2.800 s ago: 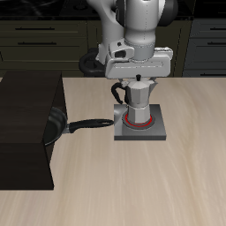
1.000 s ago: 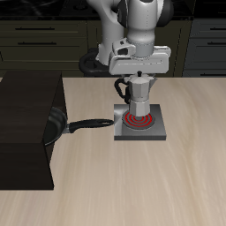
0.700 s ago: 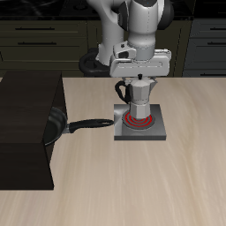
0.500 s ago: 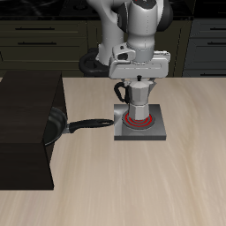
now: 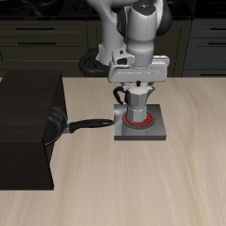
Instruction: Place the moka pot on the stove
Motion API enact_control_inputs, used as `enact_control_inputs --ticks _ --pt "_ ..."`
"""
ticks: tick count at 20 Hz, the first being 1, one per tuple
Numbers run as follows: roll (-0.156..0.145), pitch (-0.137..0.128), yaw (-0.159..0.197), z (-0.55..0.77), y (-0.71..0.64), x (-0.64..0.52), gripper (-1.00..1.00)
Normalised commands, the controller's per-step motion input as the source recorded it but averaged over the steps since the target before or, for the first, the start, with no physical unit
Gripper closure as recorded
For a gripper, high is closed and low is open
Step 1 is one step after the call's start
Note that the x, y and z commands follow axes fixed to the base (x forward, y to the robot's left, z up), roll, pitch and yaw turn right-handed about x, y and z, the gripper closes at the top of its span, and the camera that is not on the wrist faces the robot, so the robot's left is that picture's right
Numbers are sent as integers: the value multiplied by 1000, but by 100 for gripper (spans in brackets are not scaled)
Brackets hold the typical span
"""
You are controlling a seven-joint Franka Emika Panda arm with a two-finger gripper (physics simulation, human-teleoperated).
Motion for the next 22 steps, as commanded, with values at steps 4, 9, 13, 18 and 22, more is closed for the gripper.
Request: enact_control_inputs --ticks 4,9,13,18,22 --pt "-13 8 -5 -50 -45 49 100" --pt "0 7 6 -33 -15 -60 100" --pt "-30 -28 7 73 -55 -53 100" --pt "0 -24 9 70 1 -22 -100" --pt "-8 15 -1 -13 2 16 -100"
